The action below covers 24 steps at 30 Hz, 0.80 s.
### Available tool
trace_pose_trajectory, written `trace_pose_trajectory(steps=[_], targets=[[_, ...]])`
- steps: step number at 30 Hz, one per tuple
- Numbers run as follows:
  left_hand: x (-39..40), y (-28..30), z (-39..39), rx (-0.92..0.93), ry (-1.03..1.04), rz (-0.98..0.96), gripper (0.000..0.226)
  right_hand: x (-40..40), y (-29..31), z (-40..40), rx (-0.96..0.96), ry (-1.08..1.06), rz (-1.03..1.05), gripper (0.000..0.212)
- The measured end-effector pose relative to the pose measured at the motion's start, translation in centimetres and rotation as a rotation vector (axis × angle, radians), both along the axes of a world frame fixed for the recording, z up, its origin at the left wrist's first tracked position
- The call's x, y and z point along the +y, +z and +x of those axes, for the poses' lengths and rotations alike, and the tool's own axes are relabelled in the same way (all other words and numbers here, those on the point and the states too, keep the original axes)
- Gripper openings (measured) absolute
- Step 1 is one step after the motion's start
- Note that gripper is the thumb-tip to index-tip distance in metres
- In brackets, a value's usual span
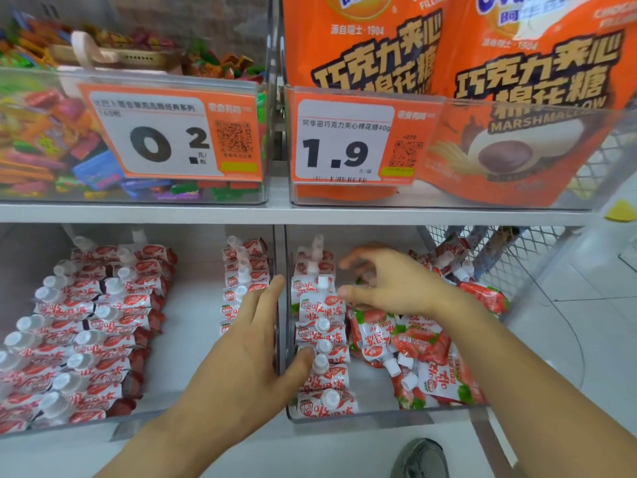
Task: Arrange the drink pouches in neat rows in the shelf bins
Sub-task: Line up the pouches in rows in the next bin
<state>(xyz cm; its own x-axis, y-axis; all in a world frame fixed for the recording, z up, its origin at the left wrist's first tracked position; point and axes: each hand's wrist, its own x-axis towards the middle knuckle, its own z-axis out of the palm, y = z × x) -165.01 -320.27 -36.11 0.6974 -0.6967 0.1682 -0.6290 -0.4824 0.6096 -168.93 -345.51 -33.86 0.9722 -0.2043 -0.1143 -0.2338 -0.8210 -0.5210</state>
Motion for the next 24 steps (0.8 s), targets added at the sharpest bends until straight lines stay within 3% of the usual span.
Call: trace_pose_trajectory(steps=[2,6,10,13,18,21,22,24], targets=[[0.0,0.1,-0.1,0.011,0.002,0.009,0.091,-0.4,0.3,-1.5,0.067,0.009,-0.129,0.047],[0.0,0.2,0.0,0.004,0.003,0.014,0.091,0.2,-0.6,-2.6,0.288,0.152,-0.380,0.073],[-0.2,0.3,-0.2,0.008,0.011,0.020,0.091,0.5,-0.9,-2.7,0.251,0.192,-0.320,0.072],[-0.2,0.3,-0.2,0.011,0.015,0.024,0.091,0.2,0.0,-3.6,0.208,0.215,-0.284,0.054],[-0.3,0.3,-0.2,-0.013,0.023,0.024,0.088,-1.5,1.7,-4.7,-0.081,-0.052,-0.226,0.035],[-0.3,0.2,-0.2,-0.023,0.013,0.022,0.088,-2.5,1.8,-4.3,-0.108,-0.270,-0.257,0.038],[-0.3,0.2,-0.2,-0.024,0.015,0.024,0.088,-2.6,1.6,-3.8,-0.118,-0.339,-0.209,0.039],[-0.4,0.2,-0.2,-0.028,0.021,0.028,0.088,-2.5,0.8,-2.4,-0.198,-0.475,0.116,0.024]])
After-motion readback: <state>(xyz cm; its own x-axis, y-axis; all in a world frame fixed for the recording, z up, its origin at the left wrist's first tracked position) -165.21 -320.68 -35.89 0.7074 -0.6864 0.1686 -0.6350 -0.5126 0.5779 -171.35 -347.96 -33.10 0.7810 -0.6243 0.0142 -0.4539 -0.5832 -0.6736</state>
